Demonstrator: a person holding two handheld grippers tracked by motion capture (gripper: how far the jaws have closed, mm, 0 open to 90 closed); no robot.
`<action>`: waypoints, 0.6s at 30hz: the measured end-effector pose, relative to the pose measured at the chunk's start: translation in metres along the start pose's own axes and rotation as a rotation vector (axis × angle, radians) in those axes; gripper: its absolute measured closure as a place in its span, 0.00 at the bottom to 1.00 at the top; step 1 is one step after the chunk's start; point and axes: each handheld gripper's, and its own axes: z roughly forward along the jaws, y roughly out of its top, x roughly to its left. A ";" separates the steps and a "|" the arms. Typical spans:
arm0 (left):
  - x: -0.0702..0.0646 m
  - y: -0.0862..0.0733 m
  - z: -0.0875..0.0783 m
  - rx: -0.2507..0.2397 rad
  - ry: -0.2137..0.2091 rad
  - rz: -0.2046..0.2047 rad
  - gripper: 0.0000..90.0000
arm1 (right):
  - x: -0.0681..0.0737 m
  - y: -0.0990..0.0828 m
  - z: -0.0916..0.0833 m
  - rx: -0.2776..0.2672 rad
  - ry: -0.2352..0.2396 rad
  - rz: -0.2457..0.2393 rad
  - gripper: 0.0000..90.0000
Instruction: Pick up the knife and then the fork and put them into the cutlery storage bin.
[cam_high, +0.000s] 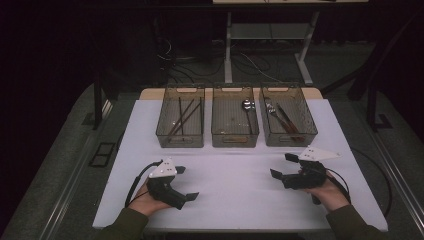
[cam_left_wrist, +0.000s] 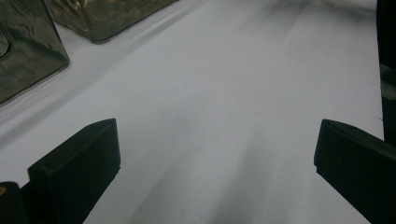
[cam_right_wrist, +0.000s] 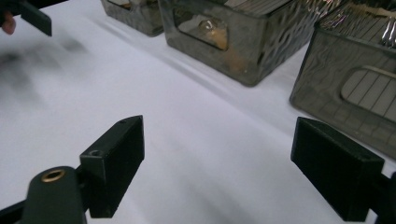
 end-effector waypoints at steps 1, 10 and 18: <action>0.000 0.000 0.000 0.000 -0.001 -0.002 0.00 | 0.001 -0.002 -0.001 0.000 0.003 -0.001 0.19; -0.001 0.000 0.000 -0.002 -0.001 -0.001 0.00 | 0.003 -0.019 -0.009 0.005 0.016 -0.006 0.19; -0.001 0.000 0.000 -0.002 -0.002 -0.002 0.00 | -0.004 -0.030 -0.022 0.005 -0.006 0.011 0.19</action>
